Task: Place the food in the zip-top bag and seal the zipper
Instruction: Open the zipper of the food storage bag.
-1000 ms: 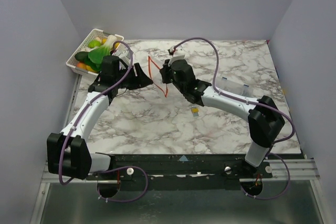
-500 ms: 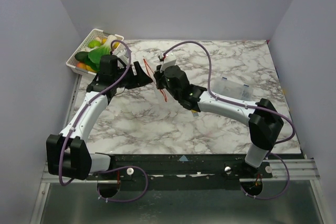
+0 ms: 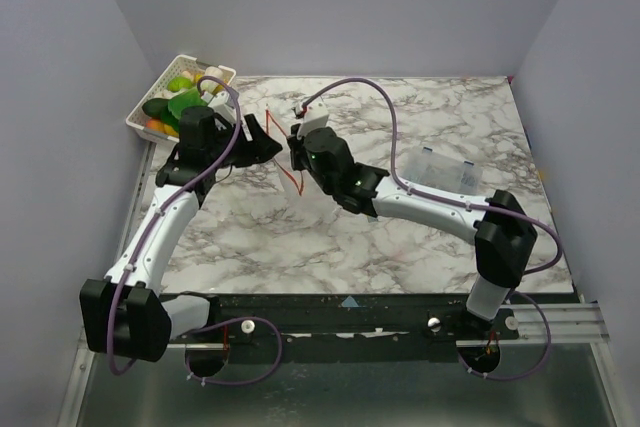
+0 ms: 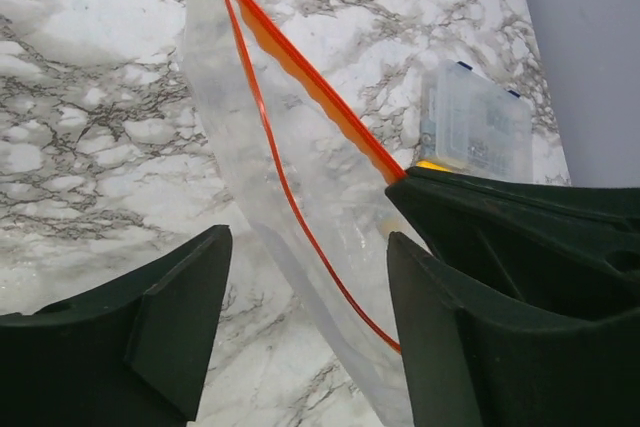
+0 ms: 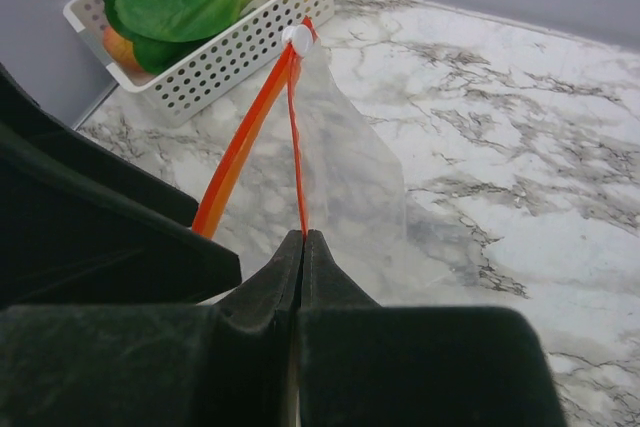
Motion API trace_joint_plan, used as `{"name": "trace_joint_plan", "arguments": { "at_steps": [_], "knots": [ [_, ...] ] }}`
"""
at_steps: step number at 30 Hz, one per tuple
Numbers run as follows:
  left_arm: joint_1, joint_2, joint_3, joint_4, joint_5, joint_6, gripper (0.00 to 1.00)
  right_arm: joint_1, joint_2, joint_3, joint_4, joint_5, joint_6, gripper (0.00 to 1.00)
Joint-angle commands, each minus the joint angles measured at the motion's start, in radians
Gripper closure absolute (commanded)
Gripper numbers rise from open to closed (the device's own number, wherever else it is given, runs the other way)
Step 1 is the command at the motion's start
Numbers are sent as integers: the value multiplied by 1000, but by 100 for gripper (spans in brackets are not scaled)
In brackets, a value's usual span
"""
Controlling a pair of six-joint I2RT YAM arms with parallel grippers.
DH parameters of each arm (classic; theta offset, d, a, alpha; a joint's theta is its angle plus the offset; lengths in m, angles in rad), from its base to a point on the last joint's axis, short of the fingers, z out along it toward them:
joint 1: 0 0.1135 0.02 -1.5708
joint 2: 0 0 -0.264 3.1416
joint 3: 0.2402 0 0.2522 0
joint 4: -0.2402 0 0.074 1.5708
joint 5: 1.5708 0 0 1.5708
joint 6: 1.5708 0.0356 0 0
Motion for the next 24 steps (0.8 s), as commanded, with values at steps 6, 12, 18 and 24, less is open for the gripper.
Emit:
{"name": "trace_joint_plan", "arguments": {
  "at_steps": [6, 12, 18, 24],
  "knots": [
    [5, -9, 11, -44, -100, 48, 66, 48, 28, 60, 1, 79, -42, 99],
    [5, -60, -7, -27, -111, 61, 100, 71, 65, 174, -198, 167, -2, 88],
    [5, -75, -13, -11, -82, 43, 100, 77, 141, 379, -532, 178, 190, 30],
    [5, -93, -24, -8, -94, 38, 100, 82, 216, 583, -733, 147, 260, 0]
  ]
}}
